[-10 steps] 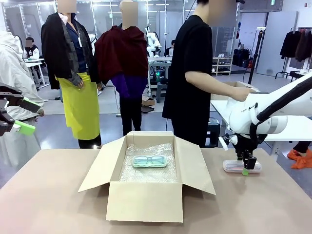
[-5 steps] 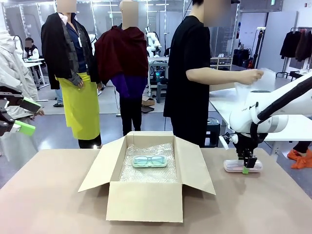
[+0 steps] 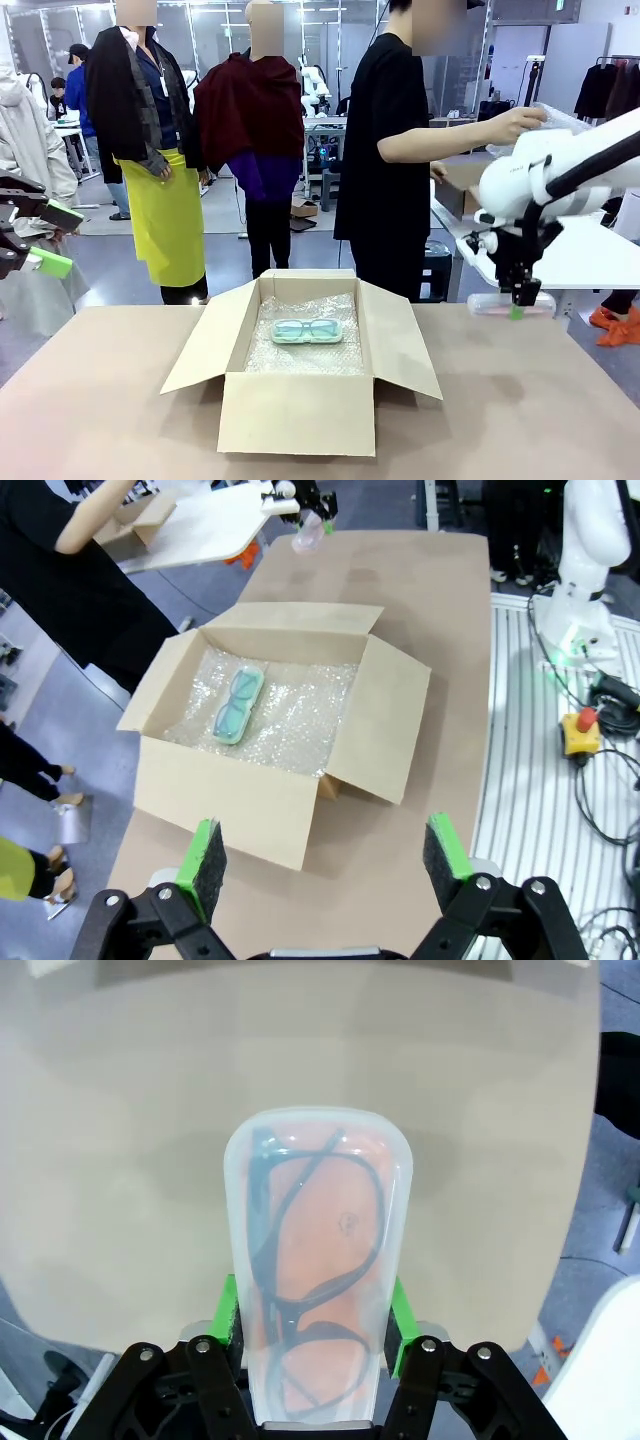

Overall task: Pack the glasses set securely to prepare it for shipping.
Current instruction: Put the Glasses case from the right side of the table into the Package Box.

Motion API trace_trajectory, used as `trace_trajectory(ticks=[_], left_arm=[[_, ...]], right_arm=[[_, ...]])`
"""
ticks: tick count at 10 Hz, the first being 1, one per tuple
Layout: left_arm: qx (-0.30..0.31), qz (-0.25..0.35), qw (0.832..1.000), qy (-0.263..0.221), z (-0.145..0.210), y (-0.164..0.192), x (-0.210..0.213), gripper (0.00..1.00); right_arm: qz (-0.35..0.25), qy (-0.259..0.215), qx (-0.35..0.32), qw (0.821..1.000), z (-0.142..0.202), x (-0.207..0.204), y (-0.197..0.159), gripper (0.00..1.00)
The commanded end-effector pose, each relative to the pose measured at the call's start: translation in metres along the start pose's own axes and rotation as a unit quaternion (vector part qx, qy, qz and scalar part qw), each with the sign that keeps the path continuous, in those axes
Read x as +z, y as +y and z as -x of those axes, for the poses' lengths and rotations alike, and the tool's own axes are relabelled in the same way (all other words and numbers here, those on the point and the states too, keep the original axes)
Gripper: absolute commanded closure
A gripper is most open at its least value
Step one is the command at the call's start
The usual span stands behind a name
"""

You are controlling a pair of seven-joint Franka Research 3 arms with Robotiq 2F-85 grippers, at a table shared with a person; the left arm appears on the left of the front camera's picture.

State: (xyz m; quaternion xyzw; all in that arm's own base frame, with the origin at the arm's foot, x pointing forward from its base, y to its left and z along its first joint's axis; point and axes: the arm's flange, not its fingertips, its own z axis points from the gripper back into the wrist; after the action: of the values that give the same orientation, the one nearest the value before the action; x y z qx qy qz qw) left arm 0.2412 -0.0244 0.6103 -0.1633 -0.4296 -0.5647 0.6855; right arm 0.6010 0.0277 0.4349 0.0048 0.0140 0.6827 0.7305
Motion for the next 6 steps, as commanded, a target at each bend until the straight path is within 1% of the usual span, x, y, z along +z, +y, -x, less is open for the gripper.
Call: trace_trajectory(ticks=[1,3,4,5,6], left_arm=[[-0.008,0.002,1.000,-0.010,-0.001,0.002,0.001,0.00],[-0.008,0.002,1.000,-0.010,-0.001,0.002,0.001,0.00],[-0.008,0.002,1.000,-0.010,-0.001,0.002,0.001,0.00],[-0.008,0.002,1.000,-0.010,-0.001,0.002,0.001,0.00],[-0.008,0.002,1.000,-0.010,-0.001,0.002,0.001,0.00]], right_arm=[[0.003,0.017,-0.023,1.000,-0.013,0.021,0.007,0.66],[-0.004,0.016,-0.021,1.000,-0.026,0.042,0.016,0.66],[-0.017,0.011,-0.027,0.999,-0.038,0.053,0.021,0.66],[-0.023,0.019,-0.034,0.999,-0.060,0.067,0.028,0.66],[-0.023,0.018,-0.033,0.999,-0.094,0.085,0.038,0.66]])
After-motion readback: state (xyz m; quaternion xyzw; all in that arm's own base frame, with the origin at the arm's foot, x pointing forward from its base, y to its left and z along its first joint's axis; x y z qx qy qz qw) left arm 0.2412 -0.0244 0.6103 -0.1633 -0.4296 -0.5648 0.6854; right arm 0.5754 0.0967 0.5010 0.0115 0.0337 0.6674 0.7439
